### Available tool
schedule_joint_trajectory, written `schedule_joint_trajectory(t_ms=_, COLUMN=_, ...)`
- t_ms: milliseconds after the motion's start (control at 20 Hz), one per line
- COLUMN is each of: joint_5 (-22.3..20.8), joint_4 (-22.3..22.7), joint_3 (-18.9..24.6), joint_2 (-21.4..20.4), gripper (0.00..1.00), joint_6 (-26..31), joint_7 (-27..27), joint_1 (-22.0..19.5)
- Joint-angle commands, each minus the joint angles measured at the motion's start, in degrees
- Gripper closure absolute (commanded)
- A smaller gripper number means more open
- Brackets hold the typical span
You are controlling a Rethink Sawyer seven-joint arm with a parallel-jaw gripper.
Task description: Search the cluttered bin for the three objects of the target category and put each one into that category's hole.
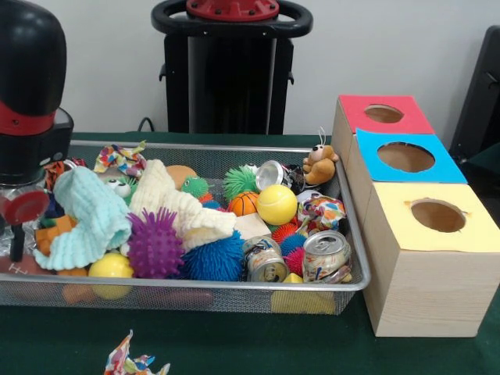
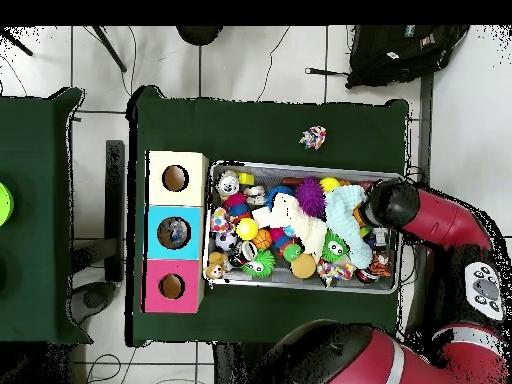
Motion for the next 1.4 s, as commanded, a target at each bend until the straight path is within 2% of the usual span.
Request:
schedule_joint_trajectory(t_ms=50, joint_5=0.06, joint_4=6.07, joint_3=2.67, joint_2=-3.02, gripper=0.00, joint_6=8.95, joint_7=-0.44, joint_1=1.51)
schedule_joint_trajectory(t_ms=500, joint_5=-1.25, joint_4=8.45, joint_3=1.50, joint_2=-6.56, gripper=0.00, joint_6=12.48, joint_7=-2.59, joint_1=0.27)
schedule_joint_trajectory(t_ms=1050, joint_5=-1.16, joint_4=7.36, joint_3=4.35, joint_2=-2.49, gripper=0.00, joint_6=7.75, joint_7=-1.99, joint_1=-2.55)
schedule_joint_trajectory(t_ms=1400, joint_5=0.14, joint_4=8.57, joint_3=5.44, joint_2=-2.70, gripper=0.00, joint_6=7.88, joint_7=-0.50, joint_1=-2.13)
